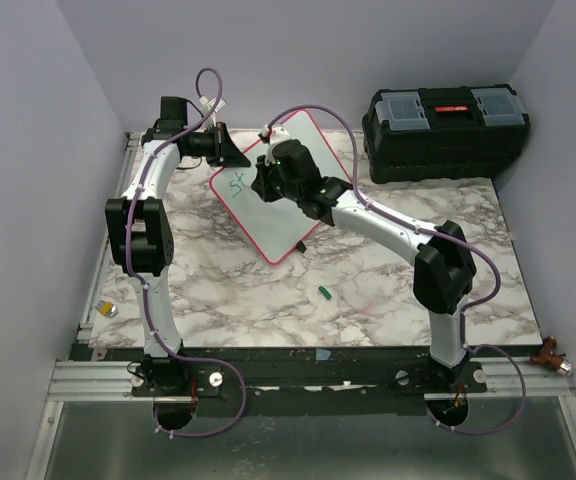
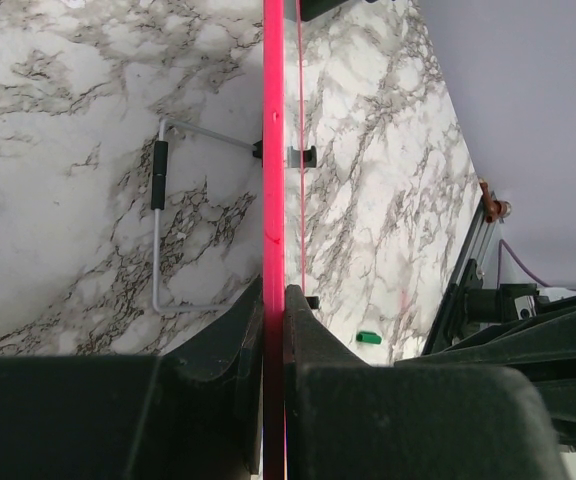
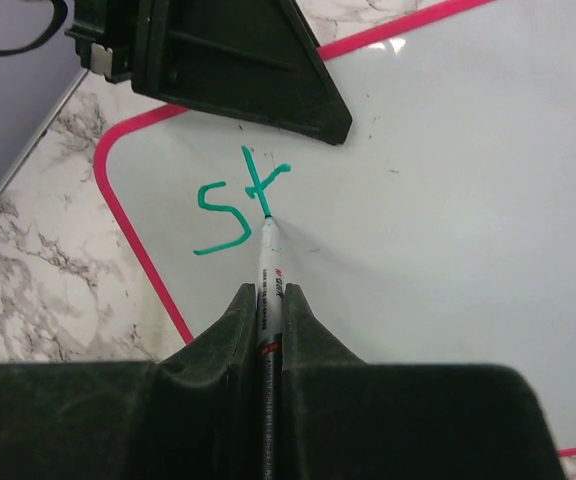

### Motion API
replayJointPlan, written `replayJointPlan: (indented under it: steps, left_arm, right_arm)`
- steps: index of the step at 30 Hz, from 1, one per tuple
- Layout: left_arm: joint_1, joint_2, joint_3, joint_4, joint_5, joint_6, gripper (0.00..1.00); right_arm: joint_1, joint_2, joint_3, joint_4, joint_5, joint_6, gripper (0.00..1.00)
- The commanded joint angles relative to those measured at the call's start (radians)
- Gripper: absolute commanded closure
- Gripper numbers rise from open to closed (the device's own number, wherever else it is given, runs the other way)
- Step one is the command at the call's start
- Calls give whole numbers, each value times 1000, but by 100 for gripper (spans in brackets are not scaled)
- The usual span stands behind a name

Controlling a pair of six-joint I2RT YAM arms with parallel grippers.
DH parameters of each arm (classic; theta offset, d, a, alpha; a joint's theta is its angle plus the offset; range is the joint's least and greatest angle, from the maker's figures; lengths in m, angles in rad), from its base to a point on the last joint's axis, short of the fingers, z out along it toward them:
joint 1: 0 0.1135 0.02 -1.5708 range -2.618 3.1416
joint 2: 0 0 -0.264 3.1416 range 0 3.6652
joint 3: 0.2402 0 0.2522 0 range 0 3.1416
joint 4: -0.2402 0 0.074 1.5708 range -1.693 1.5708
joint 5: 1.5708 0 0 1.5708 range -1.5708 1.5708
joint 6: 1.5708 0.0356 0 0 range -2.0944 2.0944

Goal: Write a sentence on the whiteboard

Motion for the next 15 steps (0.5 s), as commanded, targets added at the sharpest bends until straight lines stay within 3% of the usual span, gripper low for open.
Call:
replayJointPlan:
  steps: [1, 7, 15]
  left_arm:
    - [-23, 1, 13, -12, 32, 55, 100]
    - [-23, 0, 13, -12, 33, 54, 100]
    - [-24, 1, 12, -12, 33, 54, 100]
  right_arm:
    - [6, -39, -68, -24, 13, 6, 99]
    - [5, -45, -83, -24, 31, -3, 99]
    - [5, 13, 29, -58, 83, -39, 99]
